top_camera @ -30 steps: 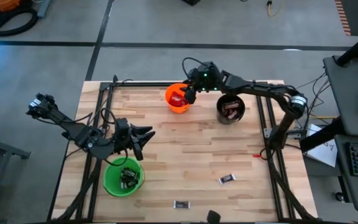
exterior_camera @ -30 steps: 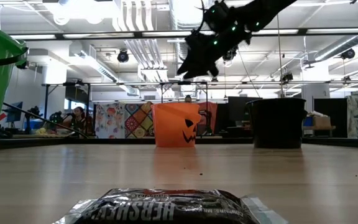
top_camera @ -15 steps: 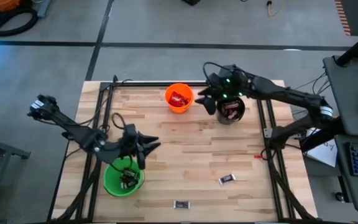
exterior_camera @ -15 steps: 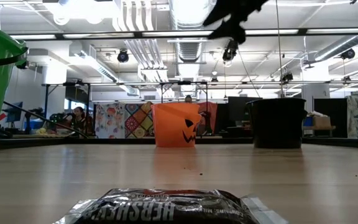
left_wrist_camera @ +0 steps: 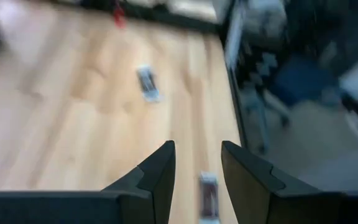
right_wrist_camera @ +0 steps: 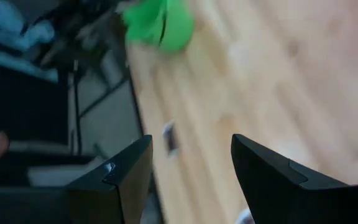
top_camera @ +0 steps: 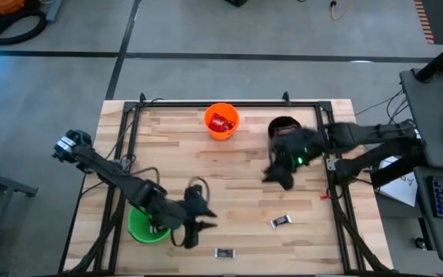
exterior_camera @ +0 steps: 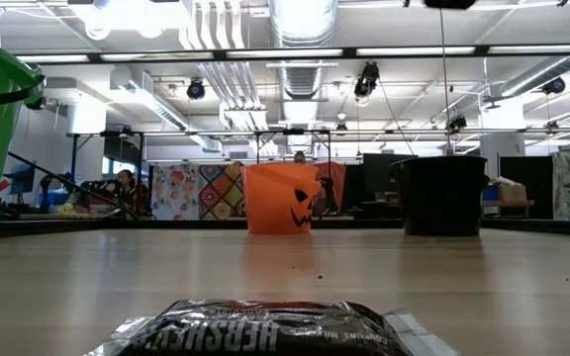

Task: Sort candy
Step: Put the black chocolate into the green bucket

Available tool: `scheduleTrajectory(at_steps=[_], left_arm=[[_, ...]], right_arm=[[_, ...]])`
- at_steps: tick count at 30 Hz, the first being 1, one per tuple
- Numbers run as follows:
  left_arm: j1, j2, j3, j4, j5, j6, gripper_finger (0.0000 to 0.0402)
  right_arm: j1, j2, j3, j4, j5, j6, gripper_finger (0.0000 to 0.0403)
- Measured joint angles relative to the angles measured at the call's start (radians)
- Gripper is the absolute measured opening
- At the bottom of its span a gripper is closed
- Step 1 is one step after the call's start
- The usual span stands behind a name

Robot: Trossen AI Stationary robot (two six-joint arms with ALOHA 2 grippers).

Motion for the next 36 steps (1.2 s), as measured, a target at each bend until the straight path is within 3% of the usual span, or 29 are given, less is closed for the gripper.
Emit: scheduleTrajectory(at_steps=[6, 10, 20, 24, 36], left_arm=[[-0.005, 0.152, 0.132, -0.155, 0.146, 0.023, 0.0115], [-0.016, 0.273, 0.247, -0.242, 0.151, 0.043, 0.0115], [-0.052, 0.546, 0.464, -0.387, 0.221, 0.045, 0.0115], [-0.067, 0.613, 0.501, -0.416, 0.223, 0.031, 0.0115], [-0.070, 0.697, 0.518, -0.399, 0.219, -0.032, 0.0125]], right_arm=[[0.200, 0.003, 0.000, -0.063, 0.002, 0.128, 0.0210], [0.295, 0.004, -0.004, -0.079, 0.020, 0.187, 0.0210], [0.519, 0.004, -0.044, -0.073, 0.195, 0.239, 0.0210], [0.565, 0.004, -0.044, -0.072, 0.267, 0.243, 0.0210], [0.596, 0.011, -0.044, -0.066, 0.307, 0.232, 0.0210]])
